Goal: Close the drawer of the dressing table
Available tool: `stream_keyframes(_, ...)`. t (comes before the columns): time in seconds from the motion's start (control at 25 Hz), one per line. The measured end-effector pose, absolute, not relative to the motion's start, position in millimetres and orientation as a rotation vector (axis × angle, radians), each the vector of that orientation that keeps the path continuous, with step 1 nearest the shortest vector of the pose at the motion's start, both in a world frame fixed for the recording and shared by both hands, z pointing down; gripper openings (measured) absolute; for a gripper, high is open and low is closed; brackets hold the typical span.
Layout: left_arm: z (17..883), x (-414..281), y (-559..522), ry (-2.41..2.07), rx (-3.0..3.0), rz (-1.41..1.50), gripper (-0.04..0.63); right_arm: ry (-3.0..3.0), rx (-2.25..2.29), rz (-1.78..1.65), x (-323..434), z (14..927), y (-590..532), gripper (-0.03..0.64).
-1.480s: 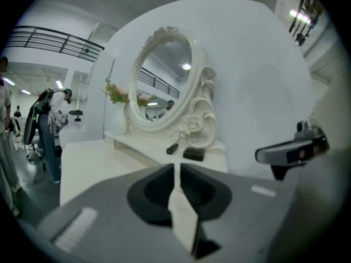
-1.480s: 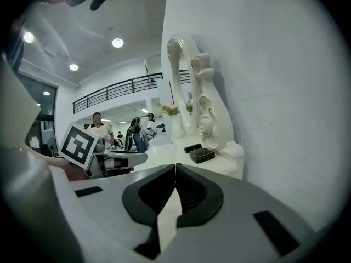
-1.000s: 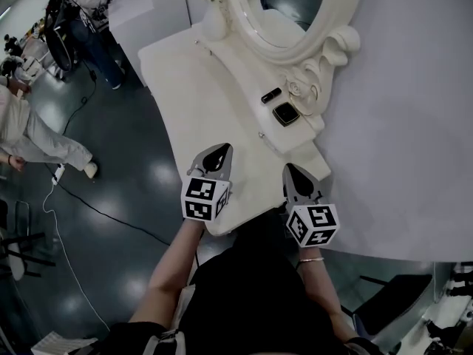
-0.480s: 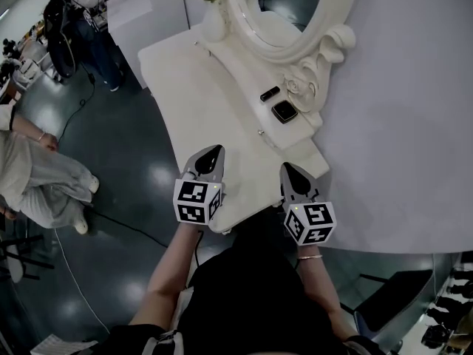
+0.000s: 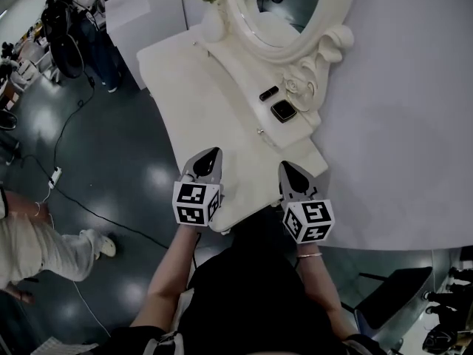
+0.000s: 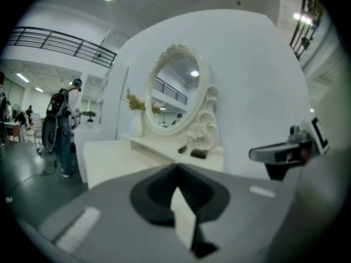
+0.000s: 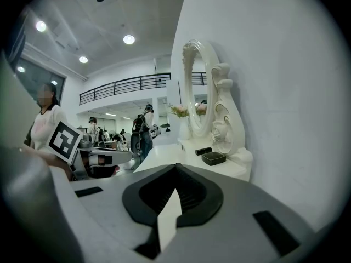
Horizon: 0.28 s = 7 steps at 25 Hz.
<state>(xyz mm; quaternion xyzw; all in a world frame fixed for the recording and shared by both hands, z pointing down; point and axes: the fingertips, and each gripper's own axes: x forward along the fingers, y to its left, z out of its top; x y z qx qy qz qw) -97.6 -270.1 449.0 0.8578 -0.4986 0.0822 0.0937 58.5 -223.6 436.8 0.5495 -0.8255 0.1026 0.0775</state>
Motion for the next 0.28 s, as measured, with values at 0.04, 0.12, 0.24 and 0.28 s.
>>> stream_keyframes(0.04,448.0,-98.6,-270.8,-1.482,2.544,0.242,0.006,-2.471,1.644,0.306,58.0,436.5,-224.1,0.003)
stream_keyframes(0.12,446.1,-100.4,-272.5,-1.483,2.544,0.241,0.006,-2.469,1.644,0.312,57.3,436.4,-225.0,0.003)
stream_keyframes(0.24,445.7,-102.3,-273.8,-1.479,2.549,0.250,0.006,-2.471,1.656,0.327,56.8,437.1,-225.4,0.003)
stream_keyframes(0.28,445.9,-102.8,-274.1,-1.477,2.551,0.254,0.006,-2.472,1.660,0.331,56.7,437.4,-225.6,0.003)
